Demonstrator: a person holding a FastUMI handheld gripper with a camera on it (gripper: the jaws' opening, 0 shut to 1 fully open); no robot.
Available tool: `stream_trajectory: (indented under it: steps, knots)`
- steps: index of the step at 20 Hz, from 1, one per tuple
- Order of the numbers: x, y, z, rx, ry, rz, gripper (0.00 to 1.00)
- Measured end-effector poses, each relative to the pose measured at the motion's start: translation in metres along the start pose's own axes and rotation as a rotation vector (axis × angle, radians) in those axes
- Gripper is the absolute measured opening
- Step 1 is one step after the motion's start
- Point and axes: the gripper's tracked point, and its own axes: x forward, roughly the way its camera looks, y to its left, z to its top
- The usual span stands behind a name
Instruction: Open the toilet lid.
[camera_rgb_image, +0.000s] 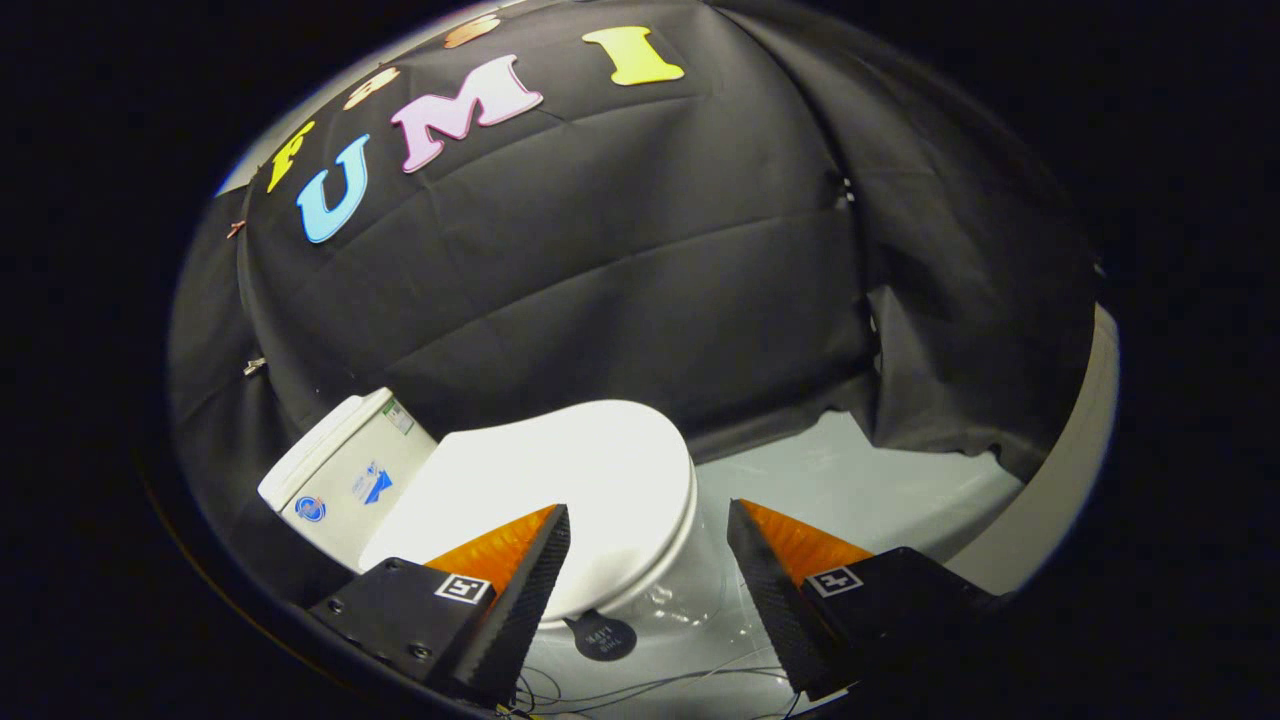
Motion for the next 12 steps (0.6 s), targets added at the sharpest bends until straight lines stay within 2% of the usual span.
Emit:
stream_trajectory:
  steps: [4, 12]
  knots:
    - [0.003, -0.014, -0.045, 0.191, 0.141, 0.008, 0.99]
    - [0.001, 0.006, -0.103, 0.5, 0.33, 0.113, 0.96]
